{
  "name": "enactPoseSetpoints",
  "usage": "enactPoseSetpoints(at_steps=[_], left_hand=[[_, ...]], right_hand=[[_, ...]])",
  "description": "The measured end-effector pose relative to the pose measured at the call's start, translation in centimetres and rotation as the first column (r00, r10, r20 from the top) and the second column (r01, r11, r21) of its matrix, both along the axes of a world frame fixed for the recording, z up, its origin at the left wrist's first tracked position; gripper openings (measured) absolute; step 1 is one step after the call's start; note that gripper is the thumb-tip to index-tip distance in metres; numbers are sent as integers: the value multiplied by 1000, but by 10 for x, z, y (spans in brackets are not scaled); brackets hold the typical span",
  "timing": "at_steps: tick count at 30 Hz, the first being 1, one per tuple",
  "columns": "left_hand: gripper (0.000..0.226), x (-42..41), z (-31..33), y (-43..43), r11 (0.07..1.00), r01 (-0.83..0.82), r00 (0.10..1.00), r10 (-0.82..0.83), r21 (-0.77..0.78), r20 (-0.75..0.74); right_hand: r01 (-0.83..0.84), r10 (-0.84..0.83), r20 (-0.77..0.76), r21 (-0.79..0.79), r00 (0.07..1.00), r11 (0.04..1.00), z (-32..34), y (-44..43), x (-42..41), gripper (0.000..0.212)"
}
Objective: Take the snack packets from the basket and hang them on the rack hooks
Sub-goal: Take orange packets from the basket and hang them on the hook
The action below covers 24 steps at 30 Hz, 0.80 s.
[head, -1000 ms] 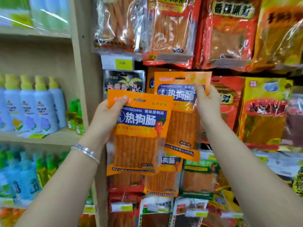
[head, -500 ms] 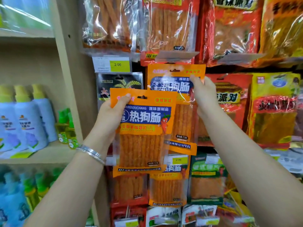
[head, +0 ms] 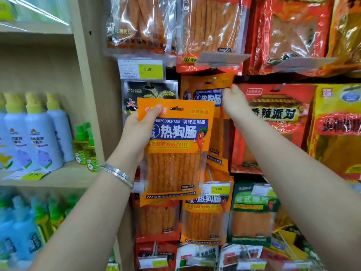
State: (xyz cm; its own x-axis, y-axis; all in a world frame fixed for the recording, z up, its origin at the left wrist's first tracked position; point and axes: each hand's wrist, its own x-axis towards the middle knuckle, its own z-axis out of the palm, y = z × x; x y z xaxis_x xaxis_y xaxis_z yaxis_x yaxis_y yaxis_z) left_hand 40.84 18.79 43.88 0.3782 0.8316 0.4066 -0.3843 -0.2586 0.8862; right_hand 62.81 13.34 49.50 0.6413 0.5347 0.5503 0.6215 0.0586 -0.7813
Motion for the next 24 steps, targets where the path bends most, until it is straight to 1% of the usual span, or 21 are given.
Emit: enactPoseSetpoints(at_steps=[2, 3, 4, 5, 6, 7, 8, 9, 10, 11, 12, 13, 14, 16, 19, 20, 22, 24], left_hand=[[16, 1, 1, 1, 1000, 11, 1000, -11, 3, -7], [16, 2, 2, 1, 1000, 17, 1000, -17, 6, -6], [17, 2, 2, 1, 1000, 20, 1000, -20, 8, -5], [17, 2, 1, 2, 1000, 19, 1000, -18, 10, -6], [18, 3, 1, 2, 1000, 16, 1000, -16, 10, -7], [19, 4, 1, 3, 1000, 12, 1000, -11, 11, -7], [20, 6, 1, 3, 1000, 10, 1000, -10, 12, -2], [20, 8, 1, 3, 1000, 10, 1000, -11, 13, 9], [18, 11, 2, 3, 1000, 11, 1000, -11, 9, 24], [17, 15, 3, 2, 1000, 11, 999, -11, 4, 38], [15, 19, 3, 1, 1000, 15, 999, -15, -4, 47], [14, 23, 5, 0, 1000, 23, 998, -23, -3, 54], [12, 28, 6, -2, 1000, 30, 998, -30, 2, 60], [13, 37, 10, -6, 999, 32, 996, -34, 25, 80], [15, 49, 16, -10, 997, 22, 994, -29, 68, 103], [13, 52, 18, -11, 995, 1, 995, -11, 100, 99], [5, 58, 23, -11, 974, -57, 996, 39, 218, 86], [27, 62, 26, -10, 931, -98, 995, 82, 353, 59]], right_hand=[[12, 3, 101, -149, 995, 989, -4, 2, 3, 33], [37, -13, 127, -190, 992, 981, -8, 0, 5, 32], [55, -26, 142, -205, 989, 977, -12, -2, 7, 32], [63, -35, 149, -192, 988, 979, -17, -4, 8, 38], [68, -44, 152, -157, 987, 985, -21, -8, 8, 46], [76, -61, 154, -90, 986, 993, -26, -14, 5, 51], [78, -78, 158, 6, 984, 997, -31, -19, 0, 52], [58, -73, 162, 94, 984, 994, -35, -24, -5, 47], [3, -26, 147, 153, 989, 988, -39, -27, -8, 39], [-79, 63, 96, 171, 993, 982, -43, -30, -13, 30], [-170, 168, 27, 173, 985, 970, -45, -32, -18, 27], [-224, 231, -17, 188, 973, 956, -47, -34, -22, 27], [-238, 244, -7, 209, 970, 949, -47, -36, -25, 27], [-222, 209, 76, 256, 975, 941, -47, -39, -27, 26], [-240, 220, 103, 289, 970, 927, -42, -42, -24, 12], [-228, 203, 109, 311, 973, 923, -40, -42, -22, 10], [-177, 141, 124, 365, 982, 914, -33, -42, -17, 12], [-126, 78, 133, 405, 988, 905, -27, -41, -10, 16]])
